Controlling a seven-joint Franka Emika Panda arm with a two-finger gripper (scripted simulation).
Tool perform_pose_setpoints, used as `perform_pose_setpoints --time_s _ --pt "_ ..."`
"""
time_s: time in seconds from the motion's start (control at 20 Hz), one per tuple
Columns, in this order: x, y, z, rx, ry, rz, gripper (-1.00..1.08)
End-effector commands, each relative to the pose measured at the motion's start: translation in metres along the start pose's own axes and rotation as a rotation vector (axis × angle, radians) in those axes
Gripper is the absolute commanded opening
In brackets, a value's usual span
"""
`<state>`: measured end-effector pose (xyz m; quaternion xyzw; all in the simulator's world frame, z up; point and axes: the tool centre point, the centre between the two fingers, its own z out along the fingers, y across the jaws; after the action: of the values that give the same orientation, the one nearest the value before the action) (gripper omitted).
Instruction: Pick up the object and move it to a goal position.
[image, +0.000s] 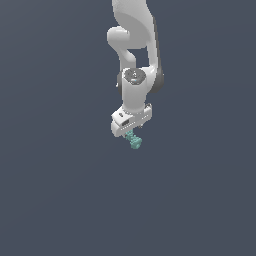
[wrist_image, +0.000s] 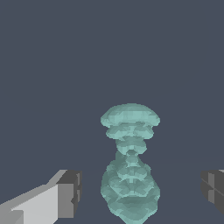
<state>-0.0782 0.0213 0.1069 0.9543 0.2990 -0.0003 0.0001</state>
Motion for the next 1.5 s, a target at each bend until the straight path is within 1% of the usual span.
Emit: perform_pose_setpoints --time_s 0.0,0.2,0.55,0.8,0.85,1.45 --pt "0.000 0.000 0.001 0.000 0.000 0.000 1.00" --pt "0.000 0.000 0.012 0.000 0.000 -0.001 1.00" --pt "-0.001 -0.001 0.043 0.000 0.001 -0.004 1.00" --pt "-0.001 -0.001 0.050 0.000 0.001 -0.005 1.00" --pt "-0.001 -0.001 0.050 0.000 0.001 -0.005 -1.00" --pt "0.001 -0.001 0.050 0.000 0.001 -0.005 -1.00"
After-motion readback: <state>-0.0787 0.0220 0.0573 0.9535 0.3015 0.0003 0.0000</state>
